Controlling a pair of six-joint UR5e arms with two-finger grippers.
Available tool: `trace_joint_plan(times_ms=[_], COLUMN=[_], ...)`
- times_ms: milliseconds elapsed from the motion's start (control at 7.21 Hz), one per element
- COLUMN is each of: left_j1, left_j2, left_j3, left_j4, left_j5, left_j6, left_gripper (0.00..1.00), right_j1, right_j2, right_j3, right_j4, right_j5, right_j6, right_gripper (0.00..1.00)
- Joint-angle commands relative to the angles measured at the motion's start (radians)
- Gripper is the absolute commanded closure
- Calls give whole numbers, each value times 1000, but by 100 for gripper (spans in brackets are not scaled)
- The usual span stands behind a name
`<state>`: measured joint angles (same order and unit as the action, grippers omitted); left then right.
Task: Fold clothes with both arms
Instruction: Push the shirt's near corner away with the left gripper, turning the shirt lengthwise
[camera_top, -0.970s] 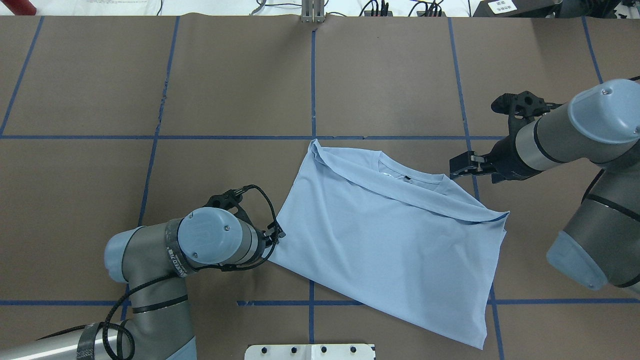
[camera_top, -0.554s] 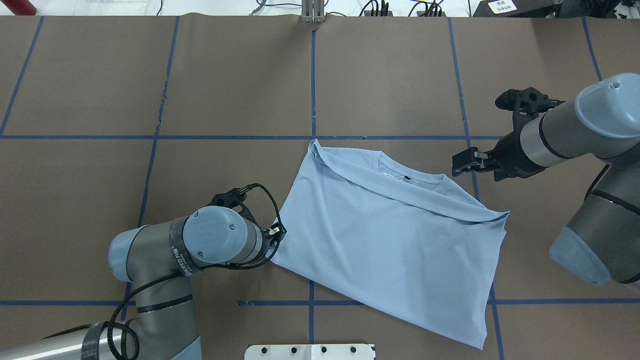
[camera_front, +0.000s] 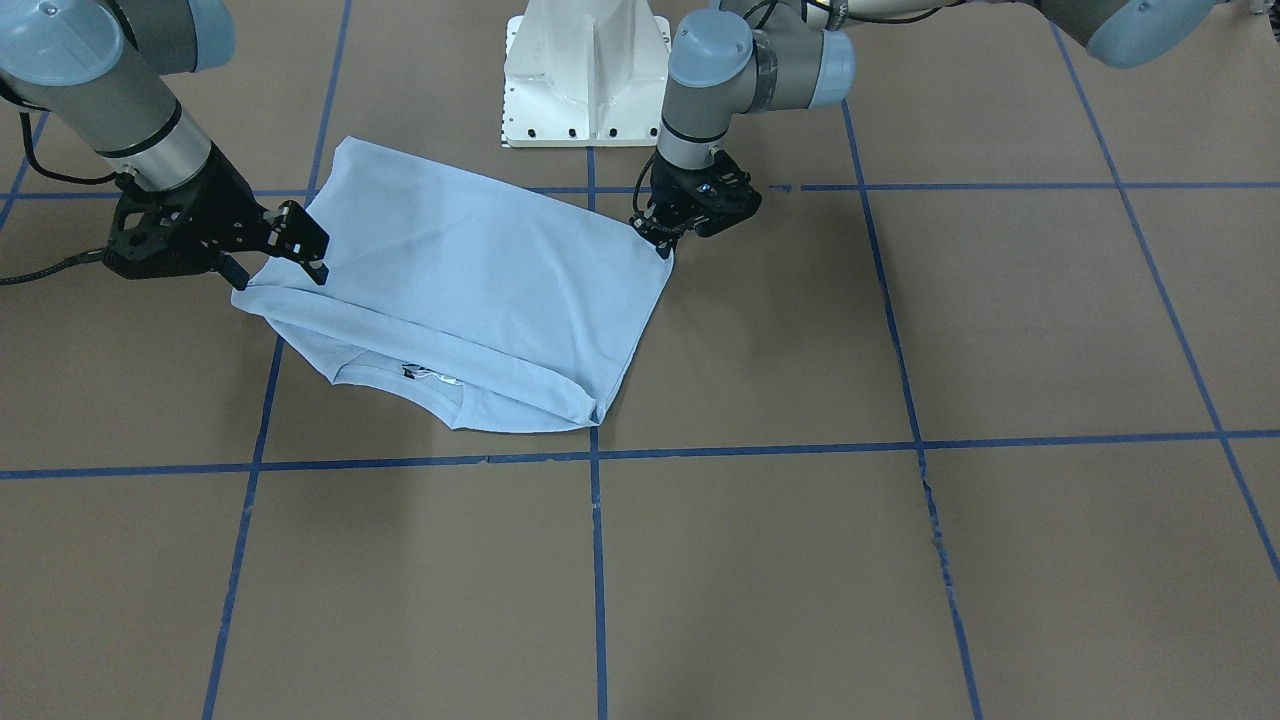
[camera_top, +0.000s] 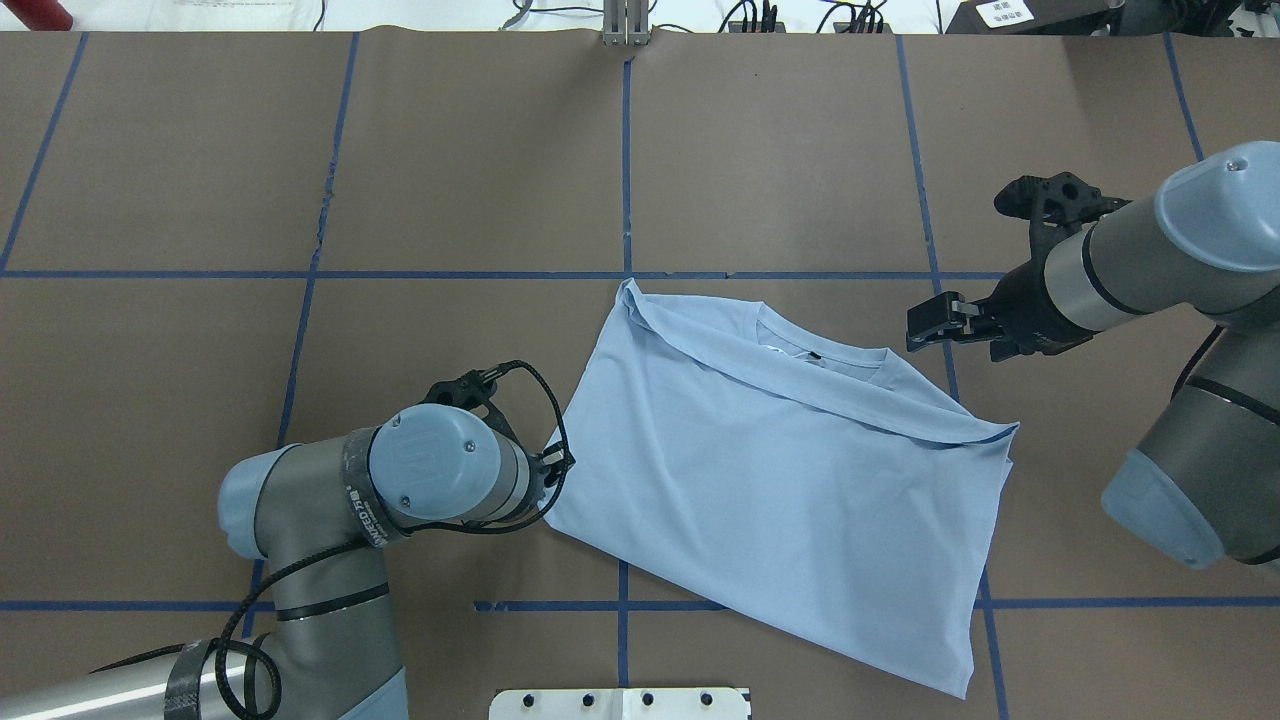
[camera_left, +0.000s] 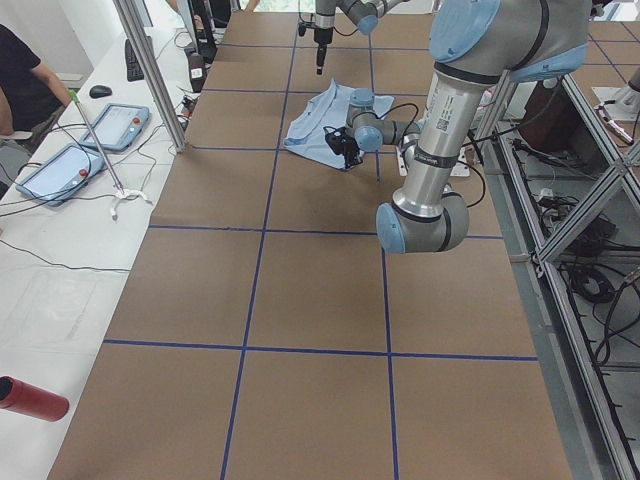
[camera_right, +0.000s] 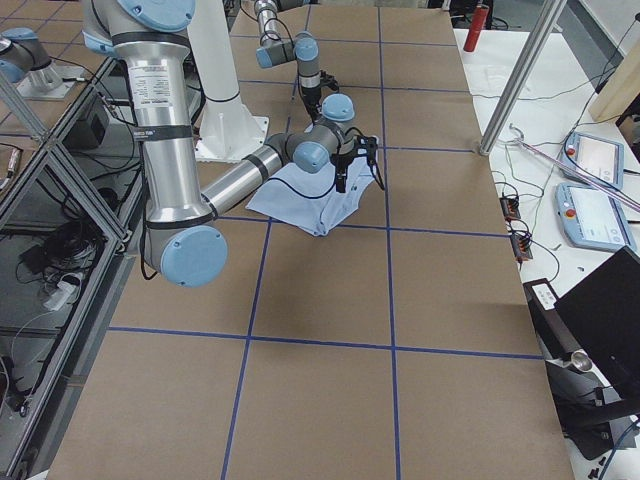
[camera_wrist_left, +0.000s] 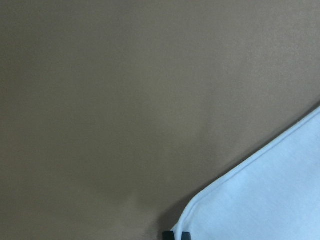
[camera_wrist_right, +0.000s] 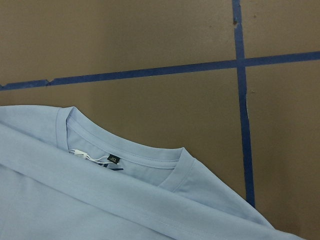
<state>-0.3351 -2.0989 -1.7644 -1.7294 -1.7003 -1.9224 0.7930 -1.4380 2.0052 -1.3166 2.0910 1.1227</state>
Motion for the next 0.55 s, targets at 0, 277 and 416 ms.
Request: trace_joint_plan(times_ms=[0,277,416], left_j1=[-114,-238,-280], left_j2=[-7,-56,-112], left_j3=[11,119,223], left_j4=[22,5,-27], left_j5=[2,4,5], left_j6=[66,173,227], left_gripper=[100,100,100], right_j1=[0,0,-1], right_j2=[1,-5,-2], right_j3=[6,15,17], right_j4=[0,5,7], right_j5=[1,-14,-20], right_j6=[2,5,5], right_gripper=[0,0,0])
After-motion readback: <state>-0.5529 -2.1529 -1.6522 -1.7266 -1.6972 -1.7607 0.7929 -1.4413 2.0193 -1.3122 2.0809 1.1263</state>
